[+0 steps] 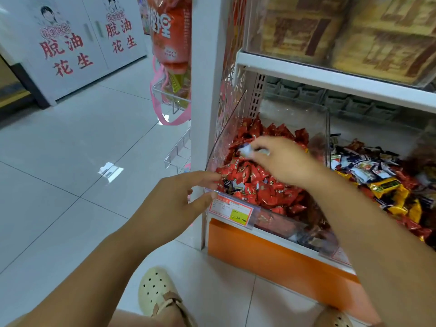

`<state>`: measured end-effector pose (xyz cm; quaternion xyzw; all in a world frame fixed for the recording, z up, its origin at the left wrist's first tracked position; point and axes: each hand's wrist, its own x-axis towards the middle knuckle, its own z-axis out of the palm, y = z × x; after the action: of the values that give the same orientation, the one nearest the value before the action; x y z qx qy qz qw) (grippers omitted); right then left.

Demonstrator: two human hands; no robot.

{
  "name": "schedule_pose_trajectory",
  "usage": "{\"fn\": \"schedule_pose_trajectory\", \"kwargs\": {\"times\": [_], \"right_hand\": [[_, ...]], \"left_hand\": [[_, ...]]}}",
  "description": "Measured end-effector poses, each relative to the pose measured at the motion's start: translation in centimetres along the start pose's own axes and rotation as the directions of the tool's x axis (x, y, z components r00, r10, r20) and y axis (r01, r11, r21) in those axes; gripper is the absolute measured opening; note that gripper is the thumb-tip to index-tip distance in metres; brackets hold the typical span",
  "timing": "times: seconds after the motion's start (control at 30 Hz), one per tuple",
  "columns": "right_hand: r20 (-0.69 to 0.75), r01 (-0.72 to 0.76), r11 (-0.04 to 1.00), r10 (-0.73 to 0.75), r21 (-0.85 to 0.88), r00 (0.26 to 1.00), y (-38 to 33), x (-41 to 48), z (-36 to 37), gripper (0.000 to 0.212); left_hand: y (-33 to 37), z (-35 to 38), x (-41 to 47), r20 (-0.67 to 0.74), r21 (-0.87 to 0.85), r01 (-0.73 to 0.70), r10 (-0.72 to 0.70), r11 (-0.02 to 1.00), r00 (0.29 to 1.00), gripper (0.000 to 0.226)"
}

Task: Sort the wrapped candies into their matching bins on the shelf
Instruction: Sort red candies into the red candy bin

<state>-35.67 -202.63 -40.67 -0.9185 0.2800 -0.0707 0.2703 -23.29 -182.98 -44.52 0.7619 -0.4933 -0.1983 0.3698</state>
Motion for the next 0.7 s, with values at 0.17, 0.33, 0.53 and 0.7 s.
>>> {"fn": "schedule_pose_trajectory", "kwargs": {"times": [0.17,0.33,0.53,0.7], "right_hand": [[-0.019,-0.121,0.983,0.119,-0.14,0.993,1.4,-0.3,-2.0,0.01],[0.145,-0.033,0.936,0.089,-0.351,0.985,1.5,0.2,2.0,0.009],[0.285,0.095,0.857,0.062,-0.507,0.957,1.0,0.5,4.1,0.05],[0.153,0.023,0.892,0.052,-0.452,0.987,1.1,0.6,5.3,0.048]], "left_hand": [[-0.1,0.1,-0.1,-0.009,-0.023,-0.004,0.004,1.0,1.0,0.029],[0.1,0.0,-0.3,-0.007,-0.069,0.003,-0.003,0.998,1.0,0.03],[0.2,0.0,-0.3,-0.008,-0.071,0.005,-0.006,0.997,1.0,0.033],[0.4,0.3,-0.1,-0.013,-0.039,0.015,-0.016,0.999,1.0,0.032]]}}
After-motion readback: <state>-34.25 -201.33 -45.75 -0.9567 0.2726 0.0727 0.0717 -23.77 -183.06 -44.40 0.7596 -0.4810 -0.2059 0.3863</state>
